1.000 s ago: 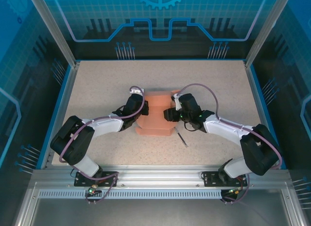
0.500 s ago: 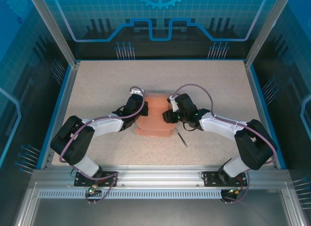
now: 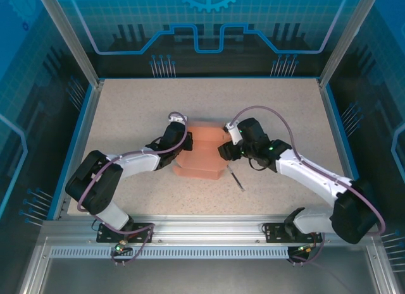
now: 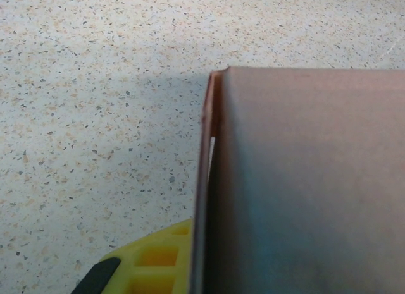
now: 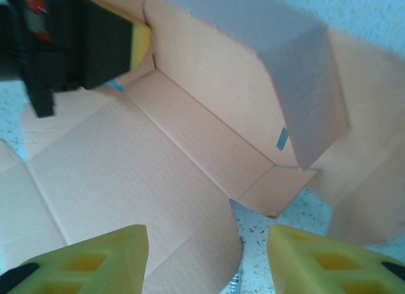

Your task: Fold the paper box

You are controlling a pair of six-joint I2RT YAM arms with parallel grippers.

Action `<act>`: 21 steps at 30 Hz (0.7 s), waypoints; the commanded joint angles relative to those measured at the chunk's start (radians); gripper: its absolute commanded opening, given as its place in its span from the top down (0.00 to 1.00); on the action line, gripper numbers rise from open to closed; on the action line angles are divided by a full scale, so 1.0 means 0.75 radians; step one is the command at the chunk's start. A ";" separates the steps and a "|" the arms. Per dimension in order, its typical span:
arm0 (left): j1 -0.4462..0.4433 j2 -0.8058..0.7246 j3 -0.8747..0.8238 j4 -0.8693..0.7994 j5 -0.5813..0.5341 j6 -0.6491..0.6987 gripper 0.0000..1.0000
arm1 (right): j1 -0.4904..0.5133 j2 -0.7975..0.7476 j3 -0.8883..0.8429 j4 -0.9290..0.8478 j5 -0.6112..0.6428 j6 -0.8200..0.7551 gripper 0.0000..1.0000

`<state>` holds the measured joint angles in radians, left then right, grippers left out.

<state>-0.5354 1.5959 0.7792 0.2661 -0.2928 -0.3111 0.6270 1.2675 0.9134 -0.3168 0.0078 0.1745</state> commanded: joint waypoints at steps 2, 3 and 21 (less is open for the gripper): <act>0.018 -0.023 0.027 -0.016 0.036 -0.019 1.00 | -0.062 -0.131 0.104 -0.185 -0.087 -0.128 0.47; 0.019 -0.028 0.028 -0.019 0.040 -0.023 1.00 | -0.083 -0.150 0.112 -0.196 -0.109 -0.139 0.48; 0.024 -0.076 0.026 -0.043 0.106 -0.056 1.00 | -0.580 0.127 0.025 0.116 -0.648 -0.137 0.65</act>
<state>-0.5255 1.5677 0.7792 0.2535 -0.2367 -0.3367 0.1894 1.3273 0.9512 -0.3168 -0.3519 0.0650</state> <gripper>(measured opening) 0.093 0.352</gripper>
